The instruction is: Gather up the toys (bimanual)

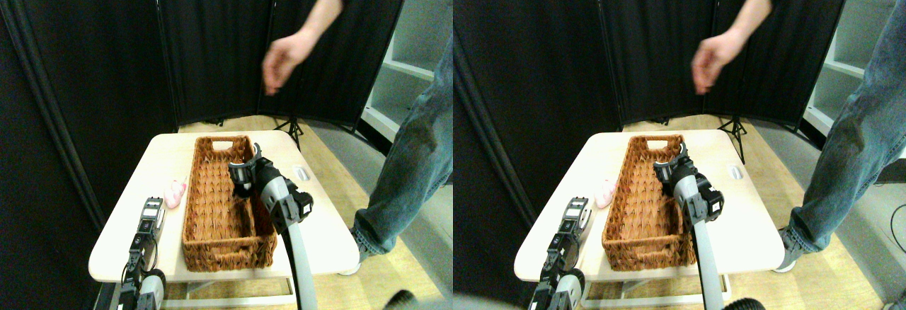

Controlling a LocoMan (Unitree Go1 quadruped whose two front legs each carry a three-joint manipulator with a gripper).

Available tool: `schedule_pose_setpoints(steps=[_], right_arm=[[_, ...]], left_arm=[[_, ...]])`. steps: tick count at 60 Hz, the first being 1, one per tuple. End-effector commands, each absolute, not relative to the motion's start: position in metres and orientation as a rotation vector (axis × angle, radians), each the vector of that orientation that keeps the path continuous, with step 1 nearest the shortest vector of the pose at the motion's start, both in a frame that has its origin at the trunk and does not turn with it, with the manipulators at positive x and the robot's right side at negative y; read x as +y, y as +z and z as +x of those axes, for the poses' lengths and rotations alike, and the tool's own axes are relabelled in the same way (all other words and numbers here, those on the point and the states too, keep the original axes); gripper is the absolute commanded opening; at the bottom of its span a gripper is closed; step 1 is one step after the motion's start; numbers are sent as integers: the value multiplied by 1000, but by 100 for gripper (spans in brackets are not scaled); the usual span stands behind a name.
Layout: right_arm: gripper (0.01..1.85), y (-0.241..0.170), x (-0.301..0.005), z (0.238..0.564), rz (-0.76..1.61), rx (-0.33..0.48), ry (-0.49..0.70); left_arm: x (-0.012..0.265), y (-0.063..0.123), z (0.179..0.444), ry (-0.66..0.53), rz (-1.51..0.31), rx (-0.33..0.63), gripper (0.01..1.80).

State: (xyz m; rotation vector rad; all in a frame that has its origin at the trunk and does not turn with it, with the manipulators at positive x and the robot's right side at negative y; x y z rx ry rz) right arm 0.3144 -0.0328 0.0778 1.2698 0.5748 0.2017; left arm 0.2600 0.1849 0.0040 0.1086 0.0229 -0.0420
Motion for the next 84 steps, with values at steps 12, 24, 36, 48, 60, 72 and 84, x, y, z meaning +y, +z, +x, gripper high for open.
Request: schedule_pose_setpoints(steps=[12,24,36,48,60,72,84], right_arm=[[54,116,-80,324,1261,340,211],[33,114,-119,325,1239,205,122],[3,97,-156,321,1229,115,53],[1,60,-187,314,1274,110,-55],[5,30,-195,312,1285,112,-112],[1,16,-189,309,1371,119,-160],[1,18,-180,307,1384,116,-173]], left_arm=[[180,9,262,-59,90,3,21],[177,11,263,-72,83,-3,22],[172,15,267,-92,66,-14,32],[174,24,275,-91,-60,-40,50],[179,34,288,-27,-235,-49,59],[183,32,301,5,-407,-45,60],[184,22,309,93,-688,-35,62]])
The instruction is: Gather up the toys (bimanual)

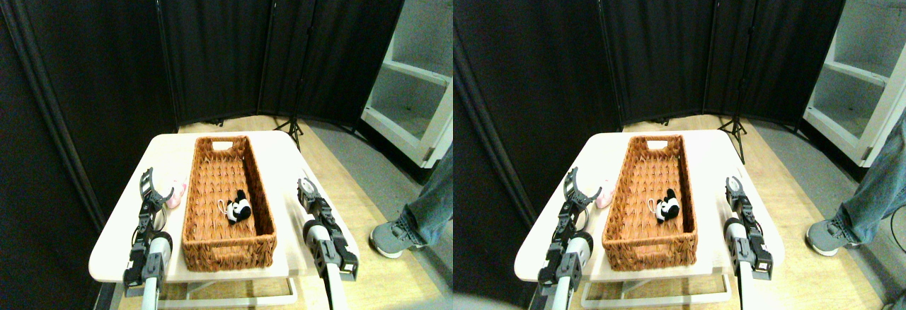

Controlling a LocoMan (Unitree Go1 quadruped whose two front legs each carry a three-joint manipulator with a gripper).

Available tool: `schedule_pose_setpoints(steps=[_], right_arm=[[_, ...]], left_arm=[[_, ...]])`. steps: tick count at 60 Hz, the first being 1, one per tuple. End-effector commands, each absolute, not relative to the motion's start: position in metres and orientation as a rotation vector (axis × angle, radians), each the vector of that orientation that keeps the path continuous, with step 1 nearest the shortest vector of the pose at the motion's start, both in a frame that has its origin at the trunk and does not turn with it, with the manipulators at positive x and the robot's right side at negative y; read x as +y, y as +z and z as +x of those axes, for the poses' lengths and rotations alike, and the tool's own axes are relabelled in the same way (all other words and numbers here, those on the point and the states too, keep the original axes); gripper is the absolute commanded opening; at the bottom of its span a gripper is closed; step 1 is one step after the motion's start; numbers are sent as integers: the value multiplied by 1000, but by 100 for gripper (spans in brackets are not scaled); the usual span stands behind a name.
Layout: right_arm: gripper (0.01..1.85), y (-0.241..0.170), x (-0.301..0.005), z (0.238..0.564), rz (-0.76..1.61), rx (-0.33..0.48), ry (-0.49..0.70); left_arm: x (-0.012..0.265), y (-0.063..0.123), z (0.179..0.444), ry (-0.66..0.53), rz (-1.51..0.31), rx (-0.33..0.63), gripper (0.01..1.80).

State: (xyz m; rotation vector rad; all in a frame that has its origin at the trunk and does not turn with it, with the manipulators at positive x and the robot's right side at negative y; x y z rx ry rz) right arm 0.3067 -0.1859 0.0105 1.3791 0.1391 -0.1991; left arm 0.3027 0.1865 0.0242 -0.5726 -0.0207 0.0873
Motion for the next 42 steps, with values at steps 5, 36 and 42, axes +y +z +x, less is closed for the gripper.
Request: schedule_pose_setpoints(steps=[5,36,42], right_arm=[[2,20,-177,307,1378,124,-164],[1,21,-161,313,1389,148,-172],[1,20,-161,315,1397,151,-181]], left_arm=[[185,21,312,93,-798,-17,59],[177,43,299,17,-1029,149,62],[177,46,294,14,-1096,182,74]])
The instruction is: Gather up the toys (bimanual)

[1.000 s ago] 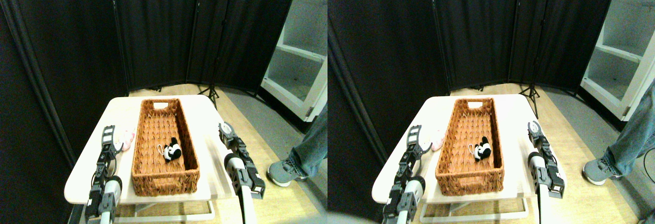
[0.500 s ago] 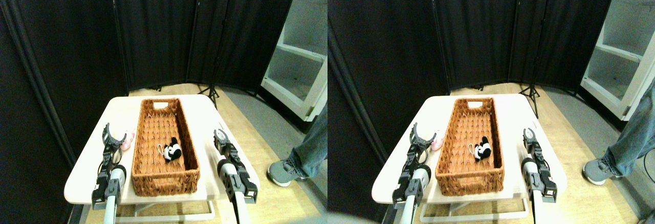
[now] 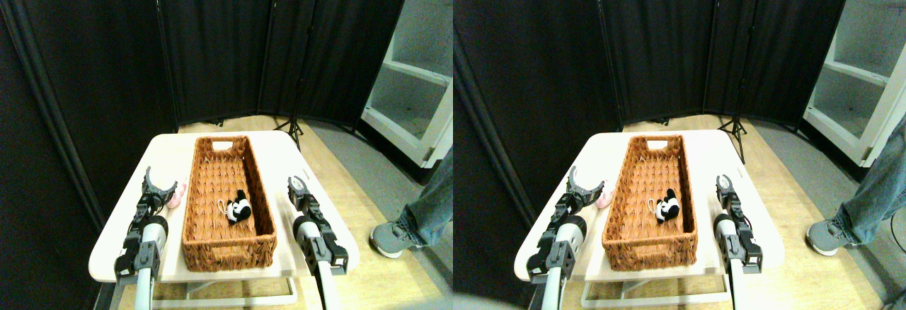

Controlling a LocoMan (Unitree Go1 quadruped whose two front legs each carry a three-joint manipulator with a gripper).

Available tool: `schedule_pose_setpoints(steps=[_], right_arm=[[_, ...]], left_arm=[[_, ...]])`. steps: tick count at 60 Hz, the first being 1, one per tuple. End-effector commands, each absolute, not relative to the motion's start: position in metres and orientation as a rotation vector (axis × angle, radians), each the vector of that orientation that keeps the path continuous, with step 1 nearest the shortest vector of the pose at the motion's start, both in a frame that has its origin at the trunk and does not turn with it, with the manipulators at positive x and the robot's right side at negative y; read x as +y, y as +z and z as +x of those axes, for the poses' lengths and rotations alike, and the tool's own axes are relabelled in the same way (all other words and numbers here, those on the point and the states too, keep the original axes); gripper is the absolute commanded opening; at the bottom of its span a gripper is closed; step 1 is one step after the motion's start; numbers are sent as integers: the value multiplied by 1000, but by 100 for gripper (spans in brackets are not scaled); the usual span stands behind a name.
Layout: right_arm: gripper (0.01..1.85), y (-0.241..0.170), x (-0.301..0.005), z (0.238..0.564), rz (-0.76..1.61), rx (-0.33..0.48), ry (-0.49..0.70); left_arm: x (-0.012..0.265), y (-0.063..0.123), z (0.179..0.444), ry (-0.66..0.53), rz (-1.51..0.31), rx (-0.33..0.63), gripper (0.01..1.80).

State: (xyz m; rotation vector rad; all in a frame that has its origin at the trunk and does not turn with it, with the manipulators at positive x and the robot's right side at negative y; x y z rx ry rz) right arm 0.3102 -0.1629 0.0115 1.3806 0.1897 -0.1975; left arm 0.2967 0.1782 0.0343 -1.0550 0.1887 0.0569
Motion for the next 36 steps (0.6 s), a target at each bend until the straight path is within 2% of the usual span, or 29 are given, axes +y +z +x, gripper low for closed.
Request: schedule_pose_setpoints(steps=[1,13,25,36], right_arm=[[1,20,-161,315,1399,148,-190],[5,21,-157,318,1377,145,-196],[4,19,-154,320,1386,147,-209],[8,19,-154,319,1381,146,-211]], left_arm=[[177,46,294,10,-1105,187,75],[175,35,295,-6,-1264,236,74],[172,25,299,-15,-1323,251,71],[172,7,313,-1,-1347,280,63]])
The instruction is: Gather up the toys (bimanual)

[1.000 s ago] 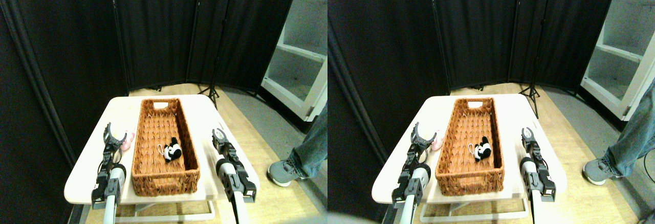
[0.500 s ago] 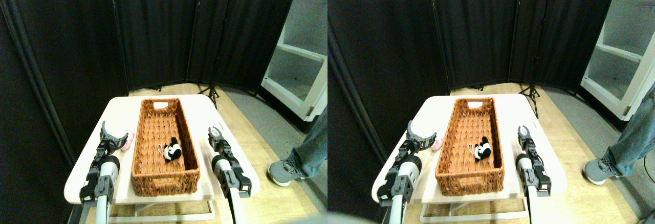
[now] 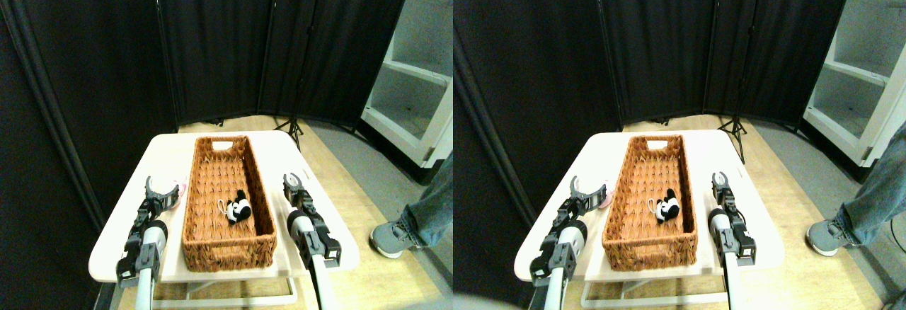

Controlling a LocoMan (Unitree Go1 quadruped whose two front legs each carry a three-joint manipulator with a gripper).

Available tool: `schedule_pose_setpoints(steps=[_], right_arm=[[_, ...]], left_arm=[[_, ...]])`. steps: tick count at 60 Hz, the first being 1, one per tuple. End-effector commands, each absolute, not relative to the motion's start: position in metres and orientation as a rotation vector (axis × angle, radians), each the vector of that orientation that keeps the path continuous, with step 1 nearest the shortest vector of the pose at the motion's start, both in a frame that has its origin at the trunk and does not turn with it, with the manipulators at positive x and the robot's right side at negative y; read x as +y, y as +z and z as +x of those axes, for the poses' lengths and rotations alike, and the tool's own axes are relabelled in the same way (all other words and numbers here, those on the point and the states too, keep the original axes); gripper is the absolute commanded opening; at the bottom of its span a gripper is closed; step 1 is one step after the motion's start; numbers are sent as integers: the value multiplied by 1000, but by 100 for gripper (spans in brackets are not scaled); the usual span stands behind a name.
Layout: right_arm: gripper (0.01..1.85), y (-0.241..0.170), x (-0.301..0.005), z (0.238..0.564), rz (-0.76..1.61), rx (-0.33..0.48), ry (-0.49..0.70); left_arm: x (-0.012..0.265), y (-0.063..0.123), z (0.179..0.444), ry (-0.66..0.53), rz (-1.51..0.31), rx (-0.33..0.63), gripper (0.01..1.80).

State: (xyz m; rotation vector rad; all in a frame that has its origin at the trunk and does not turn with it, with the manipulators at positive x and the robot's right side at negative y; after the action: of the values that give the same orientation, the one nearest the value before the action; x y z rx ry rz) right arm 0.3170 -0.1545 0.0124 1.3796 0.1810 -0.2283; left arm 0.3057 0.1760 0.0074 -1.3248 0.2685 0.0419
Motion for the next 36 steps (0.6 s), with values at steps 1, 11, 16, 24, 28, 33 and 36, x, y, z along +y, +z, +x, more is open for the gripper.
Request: schedule_pose_setpoints(steps=[1,11,16,24,28,33,36], right_arm=[[7,18,-155,320,1383,146,-212],[8,18,-157,320,1390,144,-227],[11,18,-156,320,1388,137,-228],[16,18,-156,321,1397,141,-227],[20,17,-156,321,1392,140,-221],[20,17,-156,321,1383,138,-214],[18,18,-155,322,1394,134,-223]], left_arm=[[172,6,314,0,-1345,286,65],[171,4,319,9,-1365,320,66],[166,4,323,8,-1355,360,70],[161,4,324,-11,-1335,419,68],[159,7,323,-10,-1323,435,70],[158,7,324,-16,-1313,458,72],[156,7,322,-15,-1303,458,71]])
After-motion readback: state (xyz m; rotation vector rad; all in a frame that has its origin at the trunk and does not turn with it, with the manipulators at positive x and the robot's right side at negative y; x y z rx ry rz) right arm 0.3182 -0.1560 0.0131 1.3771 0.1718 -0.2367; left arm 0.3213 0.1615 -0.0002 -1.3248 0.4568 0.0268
